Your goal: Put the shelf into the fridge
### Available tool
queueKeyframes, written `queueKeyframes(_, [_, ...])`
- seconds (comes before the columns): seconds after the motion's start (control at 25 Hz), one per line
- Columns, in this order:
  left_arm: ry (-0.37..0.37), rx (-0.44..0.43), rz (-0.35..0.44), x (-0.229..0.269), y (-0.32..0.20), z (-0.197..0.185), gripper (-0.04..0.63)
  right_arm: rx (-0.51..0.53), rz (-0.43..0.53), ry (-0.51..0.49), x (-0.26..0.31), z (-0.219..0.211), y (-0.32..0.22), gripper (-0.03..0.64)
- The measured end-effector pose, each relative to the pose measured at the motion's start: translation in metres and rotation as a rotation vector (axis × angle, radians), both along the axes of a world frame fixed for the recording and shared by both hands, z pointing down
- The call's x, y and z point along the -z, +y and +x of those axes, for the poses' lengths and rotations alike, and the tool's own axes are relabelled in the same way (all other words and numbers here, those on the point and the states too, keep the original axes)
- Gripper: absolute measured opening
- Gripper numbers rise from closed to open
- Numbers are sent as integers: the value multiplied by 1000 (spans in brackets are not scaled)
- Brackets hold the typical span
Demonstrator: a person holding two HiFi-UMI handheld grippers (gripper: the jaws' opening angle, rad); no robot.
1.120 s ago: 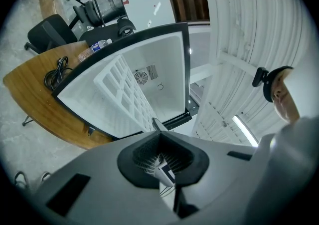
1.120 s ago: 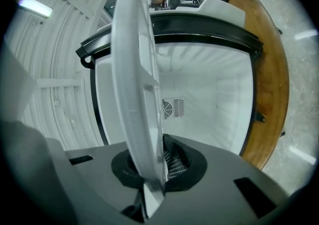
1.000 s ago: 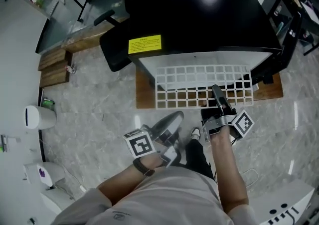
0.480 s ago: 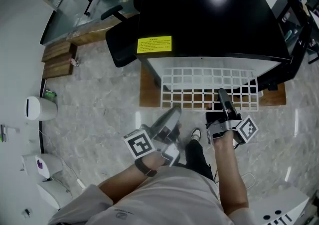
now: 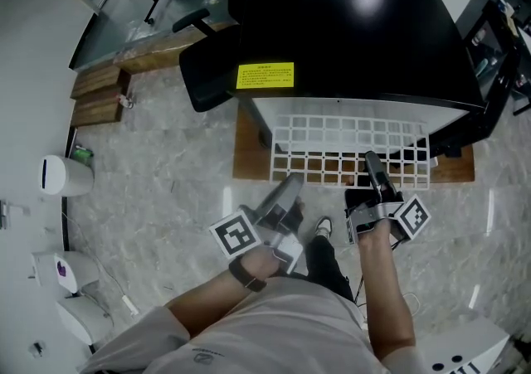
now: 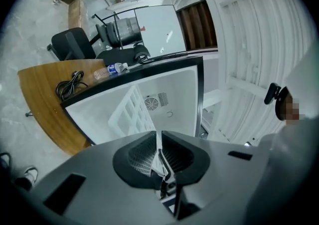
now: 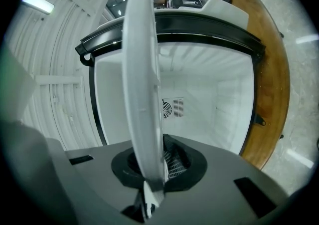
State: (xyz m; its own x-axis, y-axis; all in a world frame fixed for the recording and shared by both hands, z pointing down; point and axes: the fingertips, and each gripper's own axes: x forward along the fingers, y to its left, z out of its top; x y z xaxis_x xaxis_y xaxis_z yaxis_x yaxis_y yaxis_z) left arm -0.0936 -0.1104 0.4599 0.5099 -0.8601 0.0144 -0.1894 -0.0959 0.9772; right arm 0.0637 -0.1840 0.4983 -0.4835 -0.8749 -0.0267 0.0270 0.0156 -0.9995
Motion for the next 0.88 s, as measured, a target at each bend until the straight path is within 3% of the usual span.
queueKeyframes(0.2, [72,-40,-75,-11,26,16,129,5,3,-2,2,1,-2,44])
queueKeyframes(0.32, [112,17,-90,-21,17,9,144,13,0,-6,2,1,-1,44])
queueKeyframes(0.48, [123,79,-73,-21,-6,0,136,17,-2,-8,3,1,-2,44])
queueKeyframes(0.56, [144,97,-87,-26,-10,-2,43,19,1,-4,3,1,-2,44])
queueKeyframes(0.88, [177,124,-97,-30,-16,-10,34,19,29,21,3,-4,-6,44])
